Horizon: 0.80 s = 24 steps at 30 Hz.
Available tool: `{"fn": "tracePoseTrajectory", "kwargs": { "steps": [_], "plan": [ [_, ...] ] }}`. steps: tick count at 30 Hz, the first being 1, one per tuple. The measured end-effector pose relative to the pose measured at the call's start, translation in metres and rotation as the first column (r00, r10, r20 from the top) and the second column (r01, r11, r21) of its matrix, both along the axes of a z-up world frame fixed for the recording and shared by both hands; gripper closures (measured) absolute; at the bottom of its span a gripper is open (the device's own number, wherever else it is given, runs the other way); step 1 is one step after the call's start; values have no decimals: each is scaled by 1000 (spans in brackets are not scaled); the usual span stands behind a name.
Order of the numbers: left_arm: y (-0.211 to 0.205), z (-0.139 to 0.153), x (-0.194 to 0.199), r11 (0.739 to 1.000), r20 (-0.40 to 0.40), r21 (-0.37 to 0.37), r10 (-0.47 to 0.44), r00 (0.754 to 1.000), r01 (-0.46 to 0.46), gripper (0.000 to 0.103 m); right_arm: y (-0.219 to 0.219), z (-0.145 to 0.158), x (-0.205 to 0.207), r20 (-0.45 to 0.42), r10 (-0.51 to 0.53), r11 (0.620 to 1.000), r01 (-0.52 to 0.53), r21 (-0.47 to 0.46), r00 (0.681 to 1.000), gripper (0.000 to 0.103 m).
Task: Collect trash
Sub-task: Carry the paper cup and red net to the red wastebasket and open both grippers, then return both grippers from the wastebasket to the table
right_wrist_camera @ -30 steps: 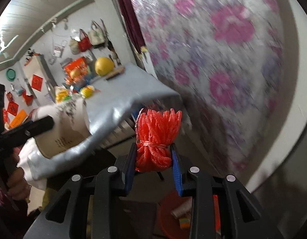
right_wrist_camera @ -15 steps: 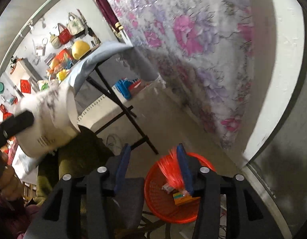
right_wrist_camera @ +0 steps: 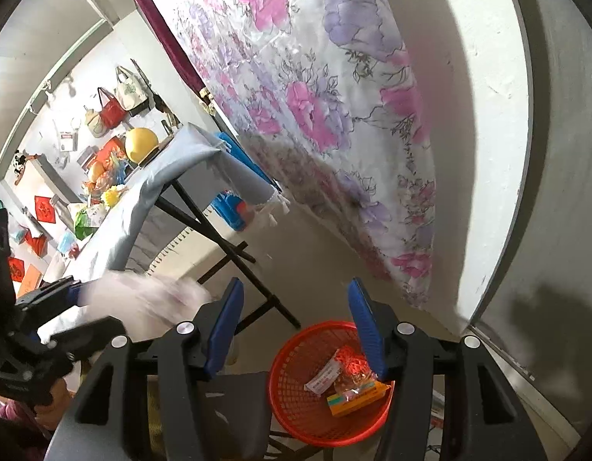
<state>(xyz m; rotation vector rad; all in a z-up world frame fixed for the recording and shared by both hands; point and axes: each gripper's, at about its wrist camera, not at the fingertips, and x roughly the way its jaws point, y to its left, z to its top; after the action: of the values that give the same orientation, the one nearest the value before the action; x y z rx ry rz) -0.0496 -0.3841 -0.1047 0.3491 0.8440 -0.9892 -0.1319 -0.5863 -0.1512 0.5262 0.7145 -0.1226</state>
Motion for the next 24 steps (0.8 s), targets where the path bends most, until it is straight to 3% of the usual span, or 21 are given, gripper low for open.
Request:
{"fn": "tracePoseTrajectory", "kwargs": {
  "steps": [2, 7, 24],
  "plan": [
    [-1, 0, 0, 1000, 2, 2, 4, 1000, -4, 24, 0, 0, 0, 4, 4, 1000, -4, 2, 1000, 47],
    [6, 5, 2, 999, 18, -11, 33, 999, -33, 18, 4, -1, 1, 7, 17, 1000, -17, 15, 1000, 47],
    [53, 25, 27, 982, 44, -70, 181, 982, -178, 14, 26, 14, 11, 45, 81, 997, -81, -1, 996, 40]
  ]
}}
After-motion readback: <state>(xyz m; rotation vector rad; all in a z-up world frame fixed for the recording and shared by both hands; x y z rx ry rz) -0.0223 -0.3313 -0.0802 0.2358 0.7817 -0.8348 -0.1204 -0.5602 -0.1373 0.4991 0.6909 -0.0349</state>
